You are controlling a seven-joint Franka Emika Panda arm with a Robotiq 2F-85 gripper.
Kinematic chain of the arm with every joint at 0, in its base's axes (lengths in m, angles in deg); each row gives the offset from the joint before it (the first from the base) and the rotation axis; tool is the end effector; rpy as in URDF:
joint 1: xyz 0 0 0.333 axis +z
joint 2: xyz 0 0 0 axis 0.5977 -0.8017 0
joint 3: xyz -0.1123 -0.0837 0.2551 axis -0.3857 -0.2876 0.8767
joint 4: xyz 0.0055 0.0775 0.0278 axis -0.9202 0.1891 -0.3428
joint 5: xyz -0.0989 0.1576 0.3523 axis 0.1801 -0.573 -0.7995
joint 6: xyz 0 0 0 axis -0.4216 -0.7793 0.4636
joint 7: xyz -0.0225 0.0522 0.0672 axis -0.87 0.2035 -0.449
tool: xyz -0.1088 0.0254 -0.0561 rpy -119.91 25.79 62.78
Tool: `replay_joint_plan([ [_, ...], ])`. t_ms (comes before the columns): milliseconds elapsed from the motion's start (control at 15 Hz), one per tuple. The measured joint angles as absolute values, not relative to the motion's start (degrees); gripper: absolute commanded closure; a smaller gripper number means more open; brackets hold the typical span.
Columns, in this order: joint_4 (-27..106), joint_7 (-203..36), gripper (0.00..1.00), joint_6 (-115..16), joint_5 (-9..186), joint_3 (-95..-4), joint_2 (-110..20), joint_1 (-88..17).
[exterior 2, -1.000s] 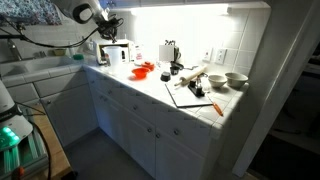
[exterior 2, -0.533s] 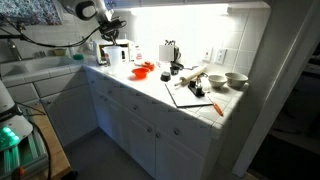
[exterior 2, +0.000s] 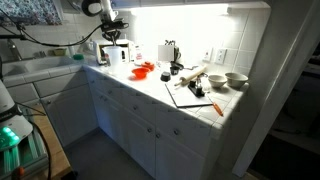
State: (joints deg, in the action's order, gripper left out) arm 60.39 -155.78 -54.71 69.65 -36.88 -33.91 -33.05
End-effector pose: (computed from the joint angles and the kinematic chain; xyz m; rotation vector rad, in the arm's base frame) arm 0.6040 0.1330 0.4204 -2.4940 -1.7417 -0.6729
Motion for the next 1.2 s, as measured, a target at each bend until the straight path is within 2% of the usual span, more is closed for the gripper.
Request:
replay_joint_plan([
  [1200, 54.1, -152.5, 0.98, -51.2, 69.6, -36.9, -38.4, -33.4],
])
